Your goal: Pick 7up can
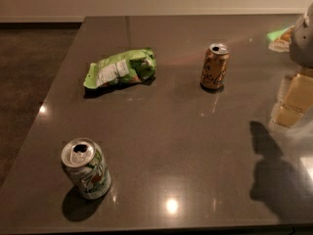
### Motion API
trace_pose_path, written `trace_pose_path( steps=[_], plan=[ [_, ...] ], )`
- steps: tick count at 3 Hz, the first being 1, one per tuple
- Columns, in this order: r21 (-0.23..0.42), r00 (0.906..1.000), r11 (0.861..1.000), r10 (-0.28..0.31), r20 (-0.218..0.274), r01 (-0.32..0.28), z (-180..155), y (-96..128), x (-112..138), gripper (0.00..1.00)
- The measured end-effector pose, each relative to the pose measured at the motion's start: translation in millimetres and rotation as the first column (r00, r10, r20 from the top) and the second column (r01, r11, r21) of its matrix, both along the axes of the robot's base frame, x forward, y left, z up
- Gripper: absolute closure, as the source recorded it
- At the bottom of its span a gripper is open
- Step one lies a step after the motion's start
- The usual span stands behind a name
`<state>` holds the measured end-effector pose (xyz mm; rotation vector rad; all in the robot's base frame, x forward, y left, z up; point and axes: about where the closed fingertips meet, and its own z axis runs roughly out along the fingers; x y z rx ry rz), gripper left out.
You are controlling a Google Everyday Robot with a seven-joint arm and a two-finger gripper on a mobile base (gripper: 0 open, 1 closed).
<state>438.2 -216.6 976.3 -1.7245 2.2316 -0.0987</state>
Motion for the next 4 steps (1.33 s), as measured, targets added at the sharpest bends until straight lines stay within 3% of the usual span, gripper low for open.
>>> trace_pose_path(
  steps=[1, 2, 3, 4],
  plan=[
    [0.0, 1.0, 1.0, 0.0, 0.0, 0.0, 0.0, 0.1, 0.0, 0.0],
    [0.041, 0.9988, 0.998, 0.045, -0.017, -0.044, -1.8, 21.3, 4.7, 0.0],
    [0.122, 0.9894, 0.984, 0.14, -0.04, -0.134, -11.6, 62.3, 5.6, 0.0],
    [0.201, 0.971, 0.954, 0.235, -0.047, -0.221, -19.7, 102.3, -1.9, 0.0]
  ],
)
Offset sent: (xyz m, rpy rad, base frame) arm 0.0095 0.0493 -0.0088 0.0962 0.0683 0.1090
